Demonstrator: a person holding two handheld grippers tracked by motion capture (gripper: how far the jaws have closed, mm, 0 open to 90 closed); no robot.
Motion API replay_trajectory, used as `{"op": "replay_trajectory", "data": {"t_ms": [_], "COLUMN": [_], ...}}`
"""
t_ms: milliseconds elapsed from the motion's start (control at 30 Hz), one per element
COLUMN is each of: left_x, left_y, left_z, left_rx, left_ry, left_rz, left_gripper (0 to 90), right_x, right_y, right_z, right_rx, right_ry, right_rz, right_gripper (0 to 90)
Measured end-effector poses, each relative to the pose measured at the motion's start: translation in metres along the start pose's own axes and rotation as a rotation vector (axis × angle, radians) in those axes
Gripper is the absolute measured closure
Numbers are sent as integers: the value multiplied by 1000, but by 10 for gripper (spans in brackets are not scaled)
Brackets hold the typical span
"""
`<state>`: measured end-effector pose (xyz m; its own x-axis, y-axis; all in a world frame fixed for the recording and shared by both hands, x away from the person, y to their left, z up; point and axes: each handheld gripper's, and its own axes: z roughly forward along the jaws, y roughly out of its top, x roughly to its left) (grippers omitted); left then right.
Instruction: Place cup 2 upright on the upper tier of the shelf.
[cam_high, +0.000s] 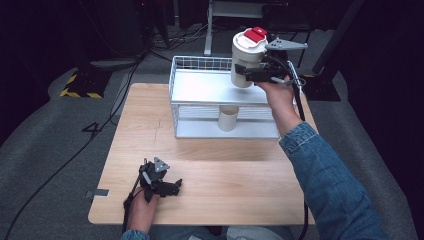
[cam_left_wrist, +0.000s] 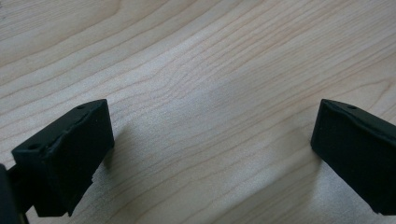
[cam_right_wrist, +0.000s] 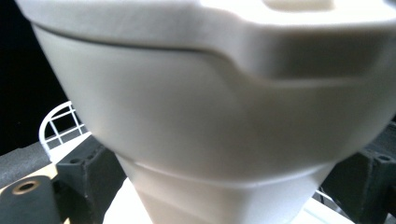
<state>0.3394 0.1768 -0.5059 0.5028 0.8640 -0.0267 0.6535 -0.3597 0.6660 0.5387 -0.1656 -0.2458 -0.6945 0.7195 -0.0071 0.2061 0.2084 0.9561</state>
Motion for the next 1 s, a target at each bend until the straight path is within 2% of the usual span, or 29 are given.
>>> {"op": "replay_trajectory", "data": {"t_ms": [100, 500, 1000], "left_x": [0, 1, 1], "left_y": [0, 0, 0], "left_z": [0, 0, 0], "left_rx": [2, 3, 3], "left_ry": [2, 2, 3], "left_rz": [1, 0, 1], "left_gripper": [0, 0, 0], "right_x": [3, 6, 4], "right_y": [-2, -10, -18], "right_z": [8, 33, 43], "right_rx": [-7, -3, 16], "right_ry": [0, -9, -9], "right_rz": [-8, 16, 40], "right_gripper": [104, 103, 103]}}
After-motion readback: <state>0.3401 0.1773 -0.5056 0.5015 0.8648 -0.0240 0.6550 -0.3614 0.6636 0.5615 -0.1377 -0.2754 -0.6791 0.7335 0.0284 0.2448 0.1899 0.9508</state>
